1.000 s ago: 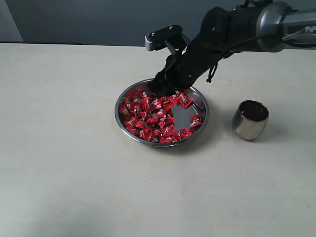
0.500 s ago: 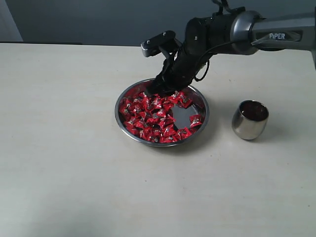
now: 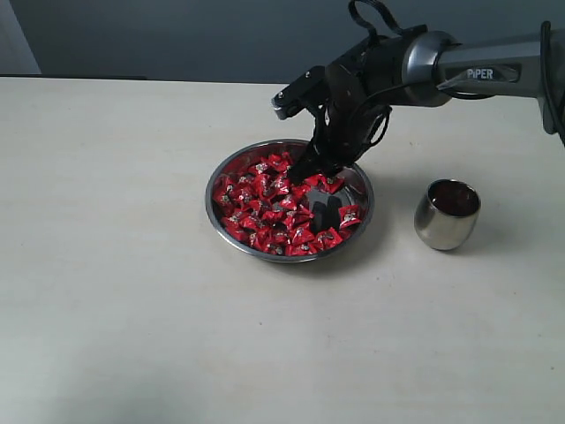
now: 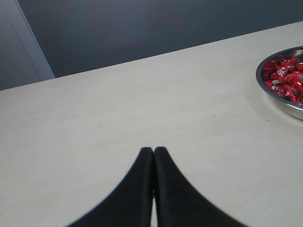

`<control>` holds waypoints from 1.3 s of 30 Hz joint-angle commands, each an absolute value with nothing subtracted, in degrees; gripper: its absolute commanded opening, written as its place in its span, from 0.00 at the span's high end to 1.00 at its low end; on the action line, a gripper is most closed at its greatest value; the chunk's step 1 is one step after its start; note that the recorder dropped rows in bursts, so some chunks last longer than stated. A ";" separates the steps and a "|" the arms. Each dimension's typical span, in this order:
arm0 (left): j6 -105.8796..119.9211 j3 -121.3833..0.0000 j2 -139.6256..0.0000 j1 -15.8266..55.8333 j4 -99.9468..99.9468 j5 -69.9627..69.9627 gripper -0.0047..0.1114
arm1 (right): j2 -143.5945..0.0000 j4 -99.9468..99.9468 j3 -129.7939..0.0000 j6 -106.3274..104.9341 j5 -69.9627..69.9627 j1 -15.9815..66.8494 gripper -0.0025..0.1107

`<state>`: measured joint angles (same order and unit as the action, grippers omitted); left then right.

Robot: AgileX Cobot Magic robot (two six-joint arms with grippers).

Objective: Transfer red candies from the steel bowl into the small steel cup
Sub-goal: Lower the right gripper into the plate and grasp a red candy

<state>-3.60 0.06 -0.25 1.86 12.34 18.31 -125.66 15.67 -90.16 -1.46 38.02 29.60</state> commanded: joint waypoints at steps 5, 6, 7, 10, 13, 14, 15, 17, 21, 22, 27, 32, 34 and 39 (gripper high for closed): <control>-3.91 0.00 0.00 1.88 12.52 17.92 0.96 | -125.49 16.45 -90.63 -0.75 36.25 29.29 0.66; -3.91 0.00 0.00 1.88 12.52 17.92 0.96 | -125.49 16.17 -90.63 -0.75 35.99 29.29 0.66; -3.91 0.00 0.00 1.88 12.52 17.92 0.96 | -125.49 15.73 -90.63 -0.75 35.88 29.29 0.66; -3.91 0.00 0.00 1.88 12.52 17.92 0.96 | -125.49 15.02 -90.63 -0.75 35.64 29.29 0.66; -3.91 0.00 0.00 1.88 12.52 17.92 0.96 | -125.49 14.93 -90.63 -0.75 35.38 29.29 0.66; -3.91 0.00 0.00 1.88 12.52 17.92 0.96 | -125.70 14.93 -90.63 -0.75 35.40 29.29 0.66; -3.91 0.00 0.00 1.88 12.52 17.92 0.96 | -126.05 14.93 -90.63 -0.75 35.40 29.29 0.66; -3.91 0.00 0.00 1.88 12.52 17.92 0.96 | -126.93 14.93 -90.63 -0.75 35.26 29.29 0.66; -3.91 0.00 0.00 1.88 12.52 17.92 0.96 | -128.37 14.93 -90.63 -0.75 35.23 29.29 0.66; -3.91 0.00 0.00 1.88 12.52 17.92 0.96 | -128.52 14.93 -90.63 -0.75 35.23 29.29 0.66; -3.91 0.00 0.00 1.88 12.52 17.92 0.96 | -128.54 14.93 -90.63 -0.75 35.34 29.29 0.76; -3.91 0.00 0.00 1.88 12.52 17.92 0.96 | -128.40 14.93 -90.63 0.00 35.56 29.29 0.98; -3.91 0.00 0.00 1.88 12.52 17.92 0.96 | -128.31 14.93 -90.63 0.00 35.64 29.29 0.98; -3.91 0.00 0.00 1.88 12.52 17.92 0.96 | -125.91 12.80 -90.63 0.47 37.53 29.29 0.98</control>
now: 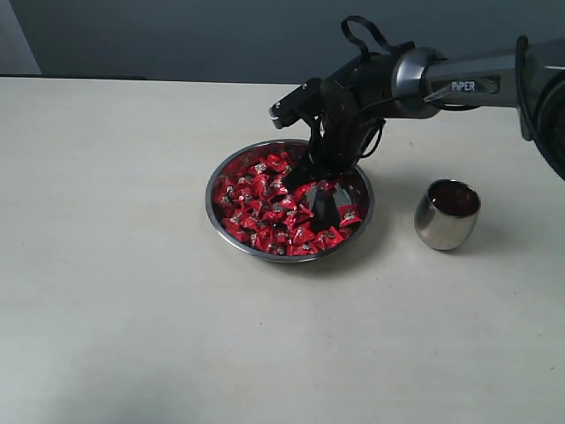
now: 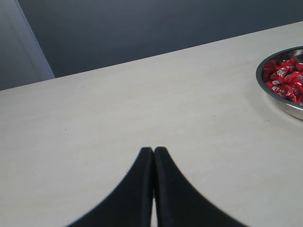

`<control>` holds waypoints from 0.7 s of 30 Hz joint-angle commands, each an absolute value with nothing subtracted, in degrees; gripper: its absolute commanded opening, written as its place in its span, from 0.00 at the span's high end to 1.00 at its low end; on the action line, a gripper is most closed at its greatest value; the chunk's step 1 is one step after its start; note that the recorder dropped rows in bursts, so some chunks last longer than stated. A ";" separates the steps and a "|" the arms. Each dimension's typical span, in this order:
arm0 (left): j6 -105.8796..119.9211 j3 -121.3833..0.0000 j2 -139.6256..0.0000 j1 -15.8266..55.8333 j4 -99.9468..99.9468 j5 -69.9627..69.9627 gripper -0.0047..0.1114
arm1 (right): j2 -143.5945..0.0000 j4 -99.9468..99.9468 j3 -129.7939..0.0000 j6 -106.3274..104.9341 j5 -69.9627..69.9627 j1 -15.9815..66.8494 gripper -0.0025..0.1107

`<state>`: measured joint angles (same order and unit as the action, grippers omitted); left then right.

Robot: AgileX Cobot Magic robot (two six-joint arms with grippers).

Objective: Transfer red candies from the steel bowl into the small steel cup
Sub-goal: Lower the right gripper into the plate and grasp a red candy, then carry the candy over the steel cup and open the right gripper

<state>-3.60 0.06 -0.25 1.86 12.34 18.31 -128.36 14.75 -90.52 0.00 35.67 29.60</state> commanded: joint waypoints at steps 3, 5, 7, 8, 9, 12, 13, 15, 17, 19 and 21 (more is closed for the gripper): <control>-3.91 0.00 0.00 1.88 12.52 17.92 0.96 | -122.65 12.33 -90.63 0.60 40.49 29.29 0.98; -3.91 0.00 0.00 1.88 12.52 17.92 0.96 | -120.08 12.33 -90.63 0.70 42.36 29.29 0.98; -3.91 0.00 0.00 1.88 12.52 17.92 0.96 | -116.94 12.33 -90.02 0.70 43.73 29.29 0.98; -3.91 0.00 0.00 1.88 12.52 17.92 0.96 | -114.88 12.22 -89.35 0.85 44.62 29.29 0.98; -3.91 0.00 0.00 1.88 12.52 17.92 0.96 | -112.63 12.14 -88.16 0.95 44.92 29.29 0.98; -3.91 0.00 0.00 1.88 12.52 17.92 0.96 | -105.09 13.02 -82.75 2.93 44.20 28.85 0.98; -3.91 0.00 0.00 1.88 12.52 17.92 0.96 | -102.50 13.50 -80.40 4.22 43.64 28.32 0.98; -3.91 0.00 0.00 1.88 12.52 17.92 0.96 | -98.11 14.55 -75.73 6.48 42.16 26.73 0.98; -3.91 0.00 0.00 1.88 12.52 17.92 0.96 | -94.34 14.98 -70.42 7.73 39.74 24.64 0.98; -3.91 0.00 0.00 1.88 12.52 17.92 0.96 | -91.31 14.75 -65.87 7.73 37.06 21.83 0.98; -3.91 0.00 0.00 1.88 12.52 17.92 0.96 | -89.83 14.74 -62.80 7.73 35.74 19.46 0.98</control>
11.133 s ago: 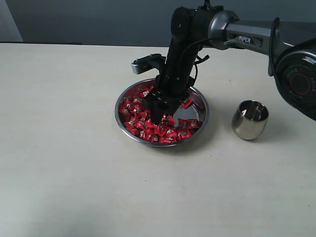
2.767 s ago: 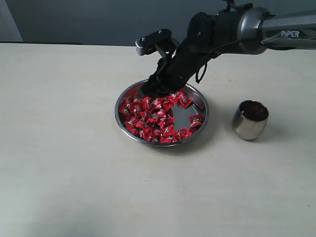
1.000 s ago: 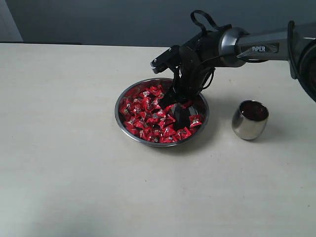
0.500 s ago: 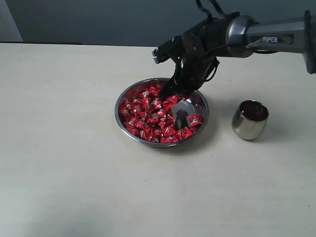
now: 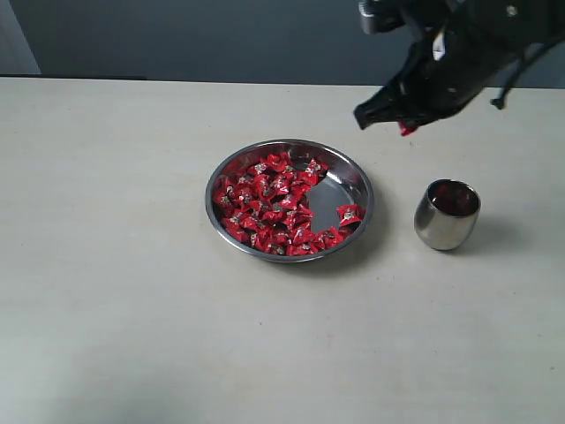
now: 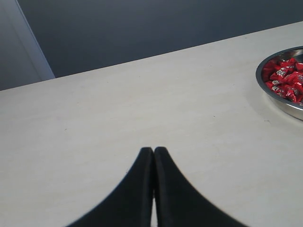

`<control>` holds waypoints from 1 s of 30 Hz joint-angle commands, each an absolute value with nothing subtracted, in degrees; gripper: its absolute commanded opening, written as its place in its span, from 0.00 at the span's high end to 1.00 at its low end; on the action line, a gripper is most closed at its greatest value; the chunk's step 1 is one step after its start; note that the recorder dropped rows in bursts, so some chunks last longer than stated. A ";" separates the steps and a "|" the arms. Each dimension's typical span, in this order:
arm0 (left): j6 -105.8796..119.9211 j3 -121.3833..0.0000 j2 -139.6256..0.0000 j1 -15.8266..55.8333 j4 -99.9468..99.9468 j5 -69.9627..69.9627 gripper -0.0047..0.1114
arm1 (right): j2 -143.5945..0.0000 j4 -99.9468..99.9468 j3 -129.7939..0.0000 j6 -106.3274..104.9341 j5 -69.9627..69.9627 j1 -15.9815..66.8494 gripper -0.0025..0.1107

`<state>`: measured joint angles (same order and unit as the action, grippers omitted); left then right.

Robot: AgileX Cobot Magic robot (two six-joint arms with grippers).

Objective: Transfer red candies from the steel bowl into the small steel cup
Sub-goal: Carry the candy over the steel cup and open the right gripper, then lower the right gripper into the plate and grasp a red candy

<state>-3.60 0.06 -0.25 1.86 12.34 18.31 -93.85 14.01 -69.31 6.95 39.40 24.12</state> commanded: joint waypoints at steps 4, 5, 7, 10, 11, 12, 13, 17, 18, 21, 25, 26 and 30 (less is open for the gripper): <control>-3.91 0.00 0.00 1.88 12.52 17.92 0.96 | -90.53 14.41 -58.55 7.51 35.13 15.54 0.98; -3.91 0.00 0.00 1.88 12.52 17.92 0.96 | -90.84 14.42 -58.19 7.51 34.90 15.32 0.98; -3.91 0.00 0.00 1.88 12.52 17.92 0.96 | -91.42 14.66 -58.00 7.51 34.45 15.32 0.98; -3.91 0.00 0.00 1.88 12.52 17.92 0.96 | -92.28 14.45 -58.00 7.51 34.08 15.32 0.98; -3.91 0.00 0.00 1.88 12.52 17.92 0.96 | -93.19 14.19 -58.00 7.51 34.23 15.32 0.98; -3.91 0.00 0.00 1.88 12.52 17.92 0.96 | -93.72 13.91 -58.00 7.51 34.23 15.32 0.98; -3.91 0.00 0.00 1.88 12.52 17.92 0.96 | -94.61 13.51 -58.00 7.51 34.23 15.32 0.98; -3.91 0.00 0.00 1.88 12.52 17.92 0.96 | -95.45 13.15 -58.00 6.86 34.23 15.32 0.72; -3.91 0.00 0.00 1.88 12.52 17.92 0.96 | -95.45 13.49 -58.00 6.86 34.23 15.32 0.68; -3.91 0.00 0.00 1.88 12.52 17.92 0.96 | -95.45 13.36 -58.22 6.79 33.99 15.32 0.66; -3.91 0.00 0.00 1.88 12.52 17.92 0.96 | -94.92 0.00 -60.86 -2.83 29.82 19.05 0.66; -3.91 0.00 0.00 1.88 12.52 17.92 0.96 | -95.28 -3.84 -61.67 -7.31 27.37 21.26 0.66; -3.91 0.00 0.00 1.88 12.52 17.92 0.96 | -98.16 -7.24 -64.42 -10.60 21.87 25.72 0.66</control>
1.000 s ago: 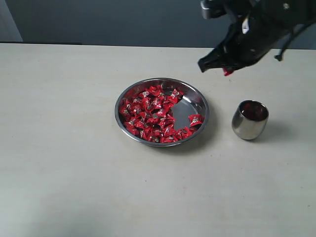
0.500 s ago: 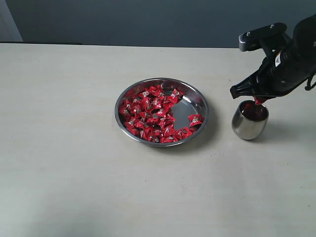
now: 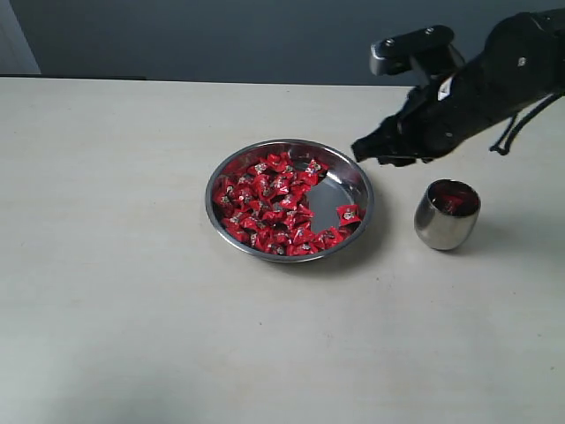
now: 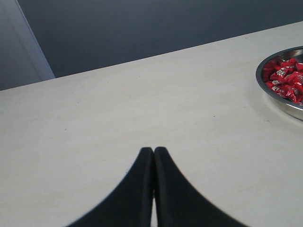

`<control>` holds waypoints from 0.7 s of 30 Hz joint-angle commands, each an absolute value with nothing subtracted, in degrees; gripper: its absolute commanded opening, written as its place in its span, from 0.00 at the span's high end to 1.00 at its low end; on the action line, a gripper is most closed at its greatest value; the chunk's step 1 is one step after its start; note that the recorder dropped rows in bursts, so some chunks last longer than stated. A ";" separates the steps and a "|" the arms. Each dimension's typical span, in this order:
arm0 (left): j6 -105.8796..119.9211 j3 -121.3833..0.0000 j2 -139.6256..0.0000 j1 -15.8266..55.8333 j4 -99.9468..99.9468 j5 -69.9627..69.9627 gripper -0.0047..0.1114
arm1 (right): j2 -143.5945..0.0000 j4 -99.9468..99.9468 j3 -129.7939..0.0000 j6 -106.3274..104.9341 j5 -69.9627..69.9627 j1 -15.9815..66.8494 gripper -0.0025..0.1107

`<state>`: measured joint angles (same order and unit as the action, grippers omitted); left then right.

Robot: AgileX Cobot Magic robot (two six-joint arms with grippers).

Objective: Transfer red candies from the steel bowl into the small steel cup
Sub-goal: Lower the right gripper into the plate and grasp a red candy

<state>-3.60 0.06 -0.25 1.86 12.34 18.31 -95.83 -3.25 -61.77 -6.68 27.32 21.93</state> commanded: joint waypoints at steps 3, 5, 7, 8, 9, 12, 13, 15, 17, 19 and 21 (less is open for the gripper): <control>-3.91 0.00 0.00 1.88 12.52 17.92 0.96 | -102.13 -8.27 -67.82 -10.60 22.65 27.58 0.66; -3.91 0.00 0.00 1.88 12.52 17.92 0.96 | -104.99 -8.27 -69.69 -10.60 24.01 28.57 0.66; -3.91 0.00 0.00 1.88 12.52 17.92 0.96 | -107.41 -8.27 -71.07 -10.60 24.69 29.27 0.66; -3.91 0.00 0.00 1.88 12.52 17.92 0.96 | -108.66 -8.15 -71.69 -10.60 24.69 29.39 0.66; -3.91 0.00 0.00 1.88 12.52 17.92 0.96 | -109.90 -8.15 -72.22 -10.60 24.32 29.48 0.66; -3.91 0.00 0.00 1.88 12.52 17.92 0.96 | -113.22 -8.15 -74.64 -10.60 22.69 29.48 0.66; -3.91 0.00 0.00 1.88 12.52 17.92 0.96 | -114.10 -8.15 -75.44 -10.60 22.55 29.48 0.66; -3.91 0.00 0.00 1.88 12.52 17.92 0.96 | -116.30 -8.27 -77.61 -10.60 22.78 29.48 0.66; -3.91 0.00 0.00 1.88 12.52 17.92 0.96 | -118.18 -8.27 -79.86 -10.60 22.89 29.48 0.66; -3.91 0.00 0.00 1.88 12.52 17.92 0.96 | -120.28 -8.14 -81.90 -10.60 22.89 29.48 0.66; -3.91 0.00 0.00 1.88 12.52 17.92 0.96 | -122.20 -8.04 -84.03 -10.60 23.04 29.37 0.66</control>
<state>-3.60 0.06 -0.25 1.86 12.34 18.31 -119.88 -8.23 -81.50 -10.27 23.22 29.41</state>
